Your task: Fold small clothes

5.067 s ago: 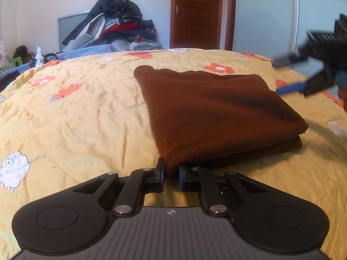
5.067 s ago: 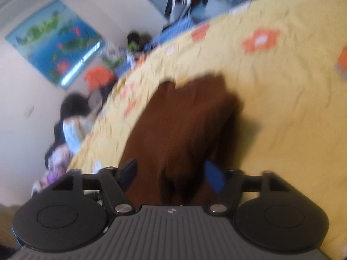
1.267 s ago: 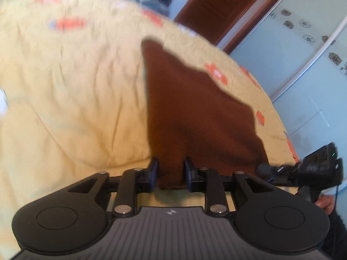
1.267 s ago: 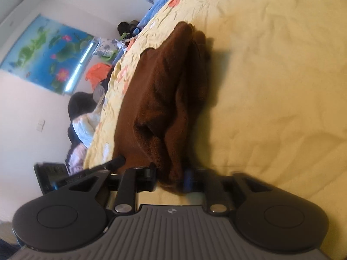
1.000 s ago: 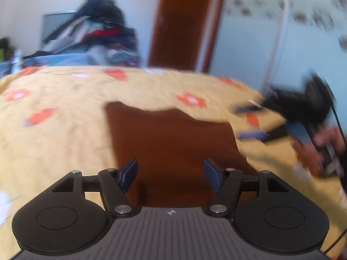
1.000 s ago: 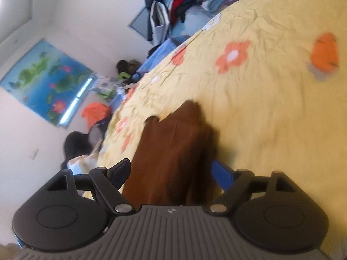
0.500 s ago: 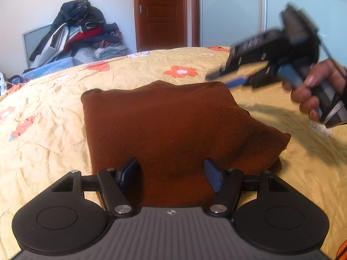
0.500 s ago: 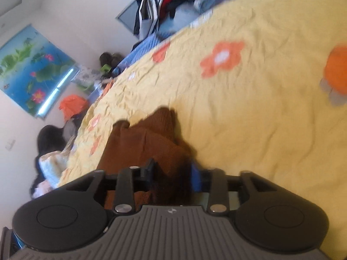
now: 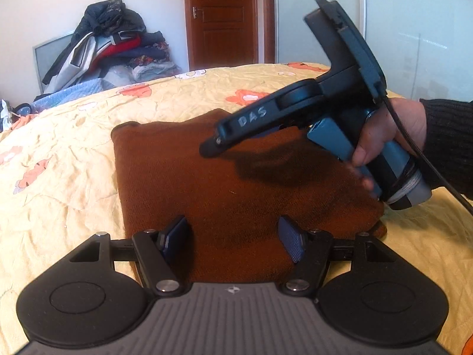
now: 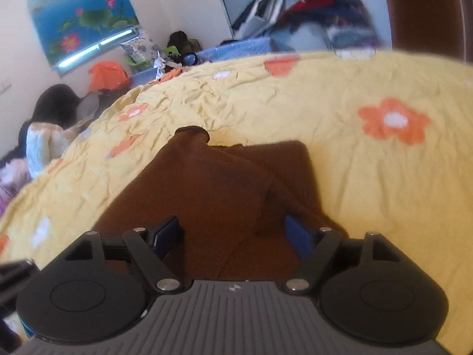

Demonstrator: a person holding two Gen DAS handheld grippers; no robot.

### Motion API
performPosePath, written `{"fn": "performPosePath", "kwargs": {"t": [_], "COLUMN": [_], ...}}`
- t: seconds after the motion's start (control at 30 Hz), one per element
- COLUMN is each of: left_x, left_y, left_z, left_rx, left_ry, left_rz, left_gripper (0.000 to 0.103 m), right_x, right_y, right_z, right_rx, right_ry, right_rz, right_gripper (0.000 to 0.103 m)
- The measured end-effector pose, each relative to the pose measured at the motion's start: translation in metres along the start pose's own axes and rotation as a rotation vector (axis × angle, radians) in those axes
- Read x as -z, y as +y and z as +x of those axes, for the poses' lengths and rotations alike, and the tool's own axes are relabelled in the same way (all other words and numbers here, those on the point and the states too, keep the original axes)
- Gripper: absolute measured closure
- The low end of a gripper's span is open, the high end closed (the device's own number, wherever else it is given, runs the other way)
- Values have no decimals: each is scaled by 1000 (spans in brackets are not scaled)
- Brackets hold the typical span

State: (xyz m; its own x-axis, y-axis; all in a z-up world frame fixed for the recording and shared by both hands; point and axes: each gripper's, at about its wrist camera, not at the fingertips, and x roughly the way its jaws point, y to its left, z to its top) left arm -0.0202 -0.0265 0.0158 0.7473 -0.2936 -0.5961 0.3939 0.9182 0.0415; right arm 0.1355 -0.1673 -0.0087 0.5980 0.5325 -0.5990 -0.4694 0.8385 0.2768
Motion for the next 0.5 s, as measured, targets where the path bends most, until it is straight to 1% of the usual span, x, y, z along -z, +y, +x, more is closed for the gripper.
{"fn": "performPosePath", "kwargs": {"t": [0.07, 0.1, 0.13, 0.17, 0.2, 0.23, 0.27, 0.3, 0.33, 0.37, 0.4, 0.43, 0.47, 0.5], "left_x": [-4, -7, -10, -13, -17, -21, -25, -30, -33, -36, -40, -44, -49, -54], "left_y": [6, 13, 24, 37, 53, 71, 88, 104, 119, 131, 139, 144, 146, 148], "left_z": [-6, -12, -20, -26, -28, -25, -18, -6, 9, 25, 40, 54, 67, 81], "left_rx": [19, 37, 53, 58, 54, 49, 48, 48, 49, 52, 54, 54, 57, 57], "left_ry": [-4, -17, -42, -67, -80, -78, -64, -36, 3, 44, 79, 101, 123, 149], "left_rz": [-33, -70, -121, -180, -247, -322, -390, -456, -518, -572, -608, -620, -616, -609], "left_gripper": [35, 35, 35, 33, 28, 27, 27, 27, 27, 28, 29, 37, 52, 65], "right_x": [-3, -6, -9, -12, -14, -14, -13, -14, -16, -17, -17, -14, -11, -6], "right_y": [10, 12, 10, 5, -1, -7, -15, -26, -36, -47, -58, -66, -72, -75], "right_z": [-1, -4, -11, -23, -37, -53, -65, -74, -76, -73, -64, -54, -45, -40], "right_rx": [34, 38, 36, 29, 11, -7, -6, 19, 46, 72, 86, 77, 51, 23], "right_ry": [27, 37, 37, 27, -6, -57, -107, -135, -128, -94, -36, 20, 64, 63], "right_rz": [-44, -40, -2, 63, 121, 161, 190, 220, 248, 277, 312, 341, 366, 374], "right_gripper": [25, 25, 25, 22, 15, 10, 2, 1, 1, 2, 7, 10, 16, 20]}}
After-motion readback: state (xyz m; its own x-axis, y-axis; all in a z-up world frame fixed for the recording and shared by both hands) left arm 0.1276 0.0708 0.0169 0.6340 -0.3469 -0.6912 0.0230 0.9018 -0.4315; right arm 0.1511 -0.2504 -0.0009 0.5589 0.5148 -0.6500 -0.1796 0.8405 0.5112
